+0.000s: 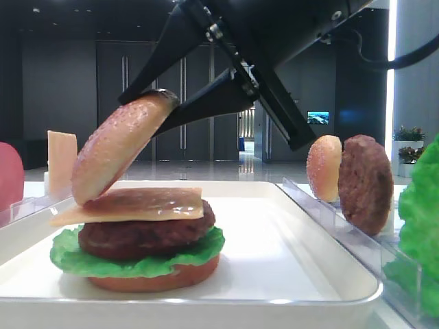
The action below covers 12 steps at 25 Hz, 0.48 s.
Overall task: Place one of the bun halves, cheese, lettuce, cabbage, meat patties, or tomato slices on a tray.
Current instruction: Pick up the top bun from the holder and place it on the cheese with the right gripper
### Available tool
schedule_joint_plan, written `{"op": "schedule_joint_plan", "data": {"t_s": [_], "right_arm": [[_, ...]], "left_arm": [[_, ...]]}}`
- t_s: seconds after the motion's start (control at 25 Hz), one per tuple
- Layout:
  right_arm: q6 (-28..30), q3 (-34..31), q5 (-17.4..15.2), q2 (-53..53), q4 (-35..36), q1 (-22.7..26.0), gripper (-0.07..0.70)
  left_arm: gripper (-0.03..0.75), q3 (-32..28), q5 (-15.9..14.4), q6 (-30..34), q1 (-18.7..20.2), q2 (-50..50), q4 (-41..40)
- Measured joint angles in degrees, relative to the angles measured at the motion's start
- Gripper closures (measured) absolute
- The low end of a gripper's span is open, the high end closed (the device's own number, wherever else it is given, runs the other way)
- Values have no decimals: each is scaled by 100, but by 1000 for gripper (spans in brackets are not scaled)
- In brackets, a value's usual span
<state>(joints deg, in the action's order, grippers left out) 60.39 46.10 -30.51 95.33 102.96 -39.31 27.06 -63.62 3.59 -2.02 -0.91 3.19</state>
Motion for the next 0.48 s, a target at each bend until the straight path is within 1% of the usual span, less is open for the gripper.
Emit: {"op": "schedule_joint_plan", "data": {"t_s": [0.48], "right_arm": [[0, 0, 62, 0, -42, 0, 432]], "left_arm": [[715, 0, 0, 0, 0, 0, 0]]}}
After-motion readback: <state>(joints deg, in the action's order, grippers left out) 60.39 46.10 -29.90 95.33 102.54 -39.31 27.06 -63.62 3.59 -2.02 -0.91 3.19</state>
